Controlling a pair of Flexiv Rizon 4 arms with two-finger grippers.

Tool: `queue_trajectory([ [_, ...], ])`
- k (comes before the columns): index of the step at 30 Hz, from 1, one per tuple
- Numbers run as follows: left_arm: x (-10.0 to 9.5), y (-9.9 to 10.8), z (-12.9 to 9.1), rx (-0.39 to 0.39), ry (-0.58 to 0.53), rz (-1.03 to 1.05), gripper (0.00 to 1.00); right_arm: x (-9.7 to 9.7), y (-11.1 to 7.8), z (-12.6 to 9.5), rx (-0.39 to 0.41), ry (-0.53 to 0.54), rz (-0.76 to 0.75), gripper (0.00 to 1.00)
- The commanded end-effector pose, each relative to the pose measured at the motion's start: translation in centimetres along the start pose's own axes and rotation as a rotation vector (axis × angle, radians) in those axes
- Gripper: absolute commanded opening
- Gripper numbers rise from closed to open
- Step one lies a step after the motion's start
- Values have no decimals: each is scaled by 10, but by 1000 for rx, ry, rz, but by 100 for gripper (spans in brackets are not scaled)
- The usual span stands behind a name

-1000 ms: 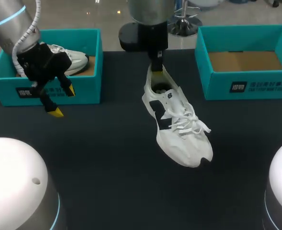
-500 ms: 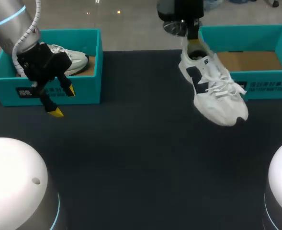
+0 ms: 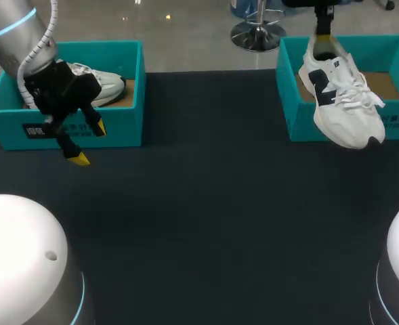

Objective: Take the shoe out of the shoebox, open the shoe tongue, remove and reinsert the insole, then place the shoe into the shoebox

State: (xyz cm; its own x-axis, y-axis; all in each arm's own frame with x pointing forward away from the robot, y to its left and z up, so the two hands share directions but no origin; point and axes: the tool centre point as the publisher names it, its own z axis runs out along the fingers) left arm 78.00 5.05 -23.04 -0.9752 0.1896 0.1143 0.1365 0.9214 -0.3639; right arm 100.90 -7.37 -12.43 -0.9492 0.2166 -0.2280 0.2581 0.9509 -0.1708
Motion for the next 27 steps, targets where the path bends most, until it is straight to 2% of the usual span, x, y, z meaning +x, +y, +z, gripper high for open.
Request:
queue_trajectory([
  [1, 0, 0, 0, -2, 0, 0, 100, -19, -10, 12, -17, 24, 10, 0],
  [5, 0, 0, 0, -2, 0, 0, 100, -29, -19, 15, 10, 25, 37, 0],
  [25, 0, 0, 0, -2, 0, 0, 100, -29, -19, 15, 10, 25, 37, 0],
  [27, 0, 0, 0, -2, 0, 0, 100, -44, -31, 25, 25, 55, 56, 0],
])
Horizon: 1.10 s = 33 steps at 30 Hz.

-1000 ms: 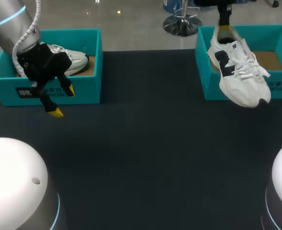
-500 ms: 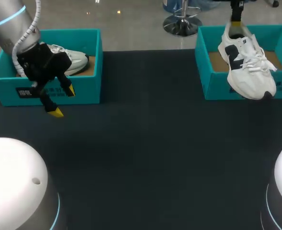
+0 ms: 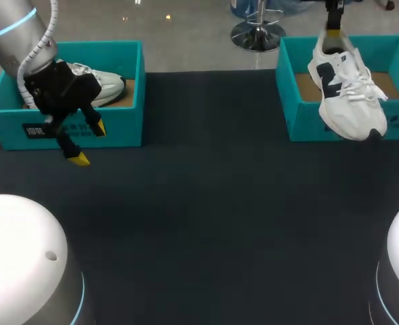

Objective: Take the shoe out of the shoebox, open the shoe tongue, remove and reinsert the insole, then place the shoe into the shoebox

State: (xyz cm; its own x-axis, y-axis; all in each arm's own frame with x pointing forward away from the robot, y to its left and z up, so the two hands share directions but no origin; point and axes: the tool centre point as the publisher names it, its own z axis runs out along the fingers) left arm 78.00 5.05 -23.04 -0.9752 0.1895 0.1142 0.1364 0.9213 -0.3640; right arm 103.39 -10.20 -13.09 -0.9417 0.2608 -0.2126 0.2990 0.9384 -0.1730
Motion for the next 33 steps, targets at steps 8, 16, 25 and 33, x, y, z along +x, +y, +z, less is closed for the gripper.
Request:
queue_trajectory([
  [8, 0, 0, 0, -2, 0, 0, 100, -77, -51, 29, 3, 10, 86, 0],
  [16, 0, 0, 0, -2, 0, 0, 100, -108, -80, 70, 40, 27, 136, 0],
  [25, 0, 0, 0, -2, 0, 0, 100, -125, -112, 91, 73, 42, 224, 0],
  [33, 0, 0, 0, -2, 0, 0, 100, -124, -113, 89, 87, 50, 229, 0],
])
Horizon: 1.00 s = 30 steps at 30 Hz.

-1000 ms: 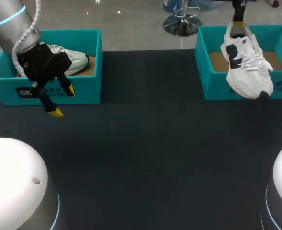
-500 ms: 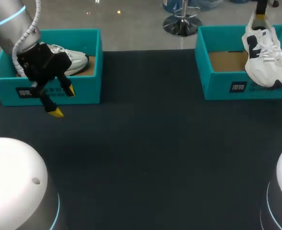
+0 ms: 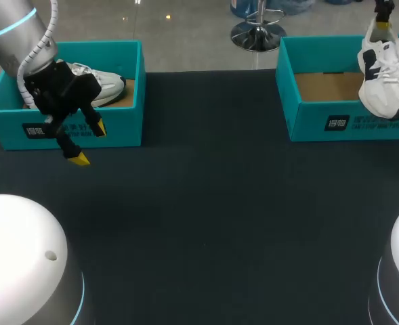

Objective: Take the shoe out of the shoebox, open the shoe tongue, remove and reinsert the insole, then place the shoe into the shoebox

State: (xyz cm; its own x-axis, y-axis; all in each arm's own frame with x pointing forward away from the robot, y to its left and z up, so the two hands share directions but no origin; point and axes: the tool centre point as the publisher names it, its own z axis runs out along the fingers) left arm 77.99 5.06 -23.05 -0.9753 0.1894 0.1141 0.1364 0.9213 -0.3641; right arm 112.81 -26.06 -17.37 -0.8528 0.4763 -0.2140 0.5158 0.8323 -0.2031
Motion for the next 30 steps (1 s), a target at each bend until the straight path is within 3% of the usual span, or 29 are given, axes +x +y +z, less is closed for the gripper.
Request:
queue_trajectory([
  [1, 0, 0, 0, -2, 1, 0, 100, -2, 1, -3, 5, 6, 0, 0],
  [17, 0, 0, 0, -2, 1, 0, 100, -2, 1, -3, 5, 6, 0, 0],
  [18, 0, 0, 0, -2, 1, 0, 100, -5, 1, -4, 1, 42, 78, 0],
  [22, 0, 0, 0, -2, 1, 0, 100, -9, 5, -10, 2, 12, 244, 0],
  [30, 0, 0, 0, -2, 1, 0, 100, -11, 2, -14, 2, 125, 528, 0],
])
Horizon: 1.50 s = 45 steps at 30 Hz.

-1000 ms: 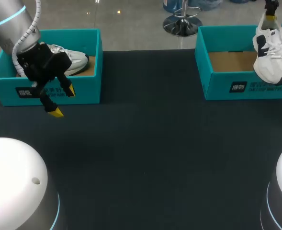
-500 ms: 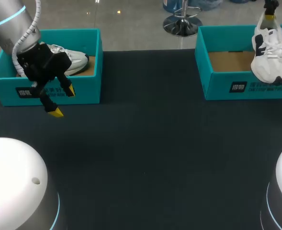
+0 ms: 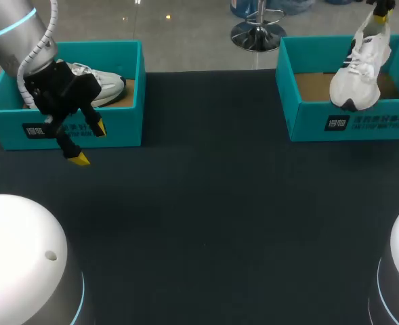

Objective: Take the shoe out of the shoebox, open the shoe tongue, remove and reinsert the insole, then place the shoe into the shoebox

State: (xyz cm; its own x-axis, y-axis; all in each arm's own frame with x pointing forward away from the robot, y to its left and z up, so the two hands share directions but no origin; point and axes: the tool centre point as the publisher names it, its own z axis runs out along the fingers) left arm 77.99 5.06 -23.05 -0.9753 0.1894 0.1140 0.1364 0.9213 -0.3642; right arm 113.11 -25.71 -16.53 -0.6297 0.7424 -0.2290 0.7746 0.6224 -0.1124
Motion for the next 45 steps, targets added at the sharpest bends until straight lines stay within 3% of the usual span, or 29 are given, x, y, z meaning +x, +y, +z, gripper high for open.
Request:
queue_trajectory([
  [1, 0, 0, 0, -3, 1, 0, 100, -9, 2, -6, 14, 81, 220, 0],
  [12, 0, 0, 0, -3, 1, 0, 100, -2, -23, -1, 140, 173, 453, 0],
  [16, 0, 0, 0, -3, 1, 0, 100, -1, -27, 6, 234, 104, 447, 0],
  [35, 0, 0, 0, -3, 1, 0, 100, -1, -27, 6, 234, 104, 447, 0],
  [45, 0, 0, 0, -3, 1, 0, 100, 20, -47, 7, 265, 115, 688, 0],
])
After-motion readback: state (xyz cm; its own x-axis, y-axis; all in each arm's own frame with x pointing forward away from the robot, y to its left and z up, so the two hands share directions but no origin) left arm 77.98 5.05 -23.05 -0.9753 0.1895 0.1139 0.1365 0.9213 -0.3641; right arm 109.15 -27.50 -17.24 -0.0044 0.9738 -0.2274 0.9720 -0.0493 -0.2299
